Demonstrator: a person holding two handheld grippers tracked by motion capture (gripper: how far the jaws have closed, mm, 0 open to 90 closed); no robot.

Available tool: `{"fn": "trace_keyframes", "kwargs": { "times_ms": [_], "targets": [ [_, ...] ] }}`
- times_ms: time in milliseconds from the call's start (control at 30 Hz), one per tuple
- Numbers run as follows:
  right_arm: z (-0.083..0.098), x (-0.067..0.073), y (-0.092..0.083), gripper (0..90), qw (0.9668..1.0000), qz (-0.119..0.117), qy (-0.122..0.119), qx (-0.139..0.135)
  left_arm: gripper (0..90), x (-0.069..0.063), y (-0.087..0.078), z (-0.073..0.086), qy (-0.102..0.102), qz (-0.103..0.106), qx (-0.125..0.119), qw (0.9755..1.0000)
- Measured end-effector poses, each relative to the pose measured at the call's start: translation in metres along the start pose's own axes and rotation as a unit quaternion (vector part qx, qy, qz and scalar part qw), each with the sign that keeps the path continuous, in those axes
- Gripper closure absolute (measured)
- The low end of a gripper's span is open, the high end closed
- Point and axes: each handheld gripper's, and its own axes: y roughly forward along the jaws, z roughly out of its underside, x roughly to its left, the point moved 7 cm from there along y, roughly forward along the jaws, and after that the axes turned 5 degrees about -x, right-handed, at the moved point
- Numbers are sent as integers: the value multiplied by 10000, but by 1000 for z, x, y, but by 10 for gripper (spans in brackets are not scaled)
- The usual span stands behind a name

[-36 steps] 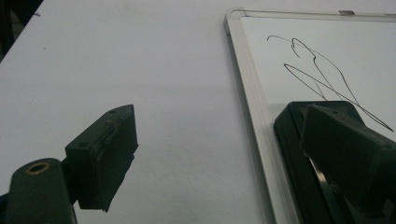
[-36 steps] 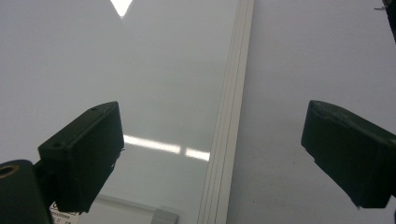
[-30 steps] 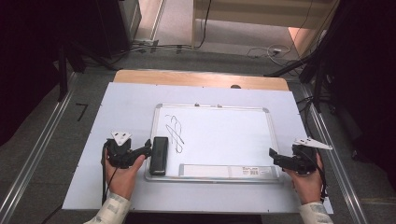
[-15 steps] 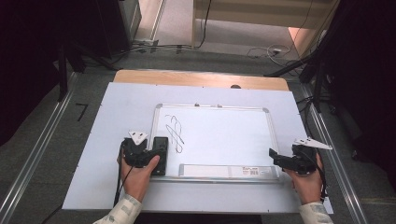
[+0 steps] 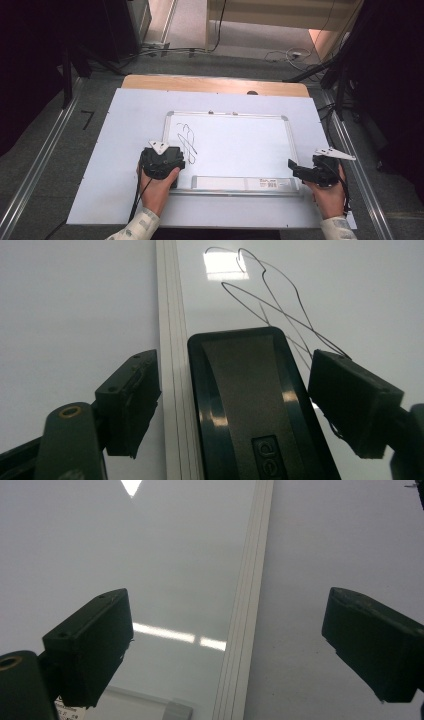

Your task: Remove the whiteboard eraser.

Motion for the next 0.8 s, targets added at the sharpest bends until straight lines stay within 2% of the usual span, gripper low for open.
{"fn": "trace_keyframes", "kwargs": {
  "times_ms": [133,467,800],
  "targets": [
    [0,0,0,50,10000,-3,4,-3,246,-4,4,4,64,-103,67,9999],
    [0,0,0,51,10000,-11,0,2,265,-4,4,5,-90,-209,131,9997],
    [0,0,0,51,10000,-3,-1,20,272,-6,6,4,-82,-247,261,9993]
  ]
}}
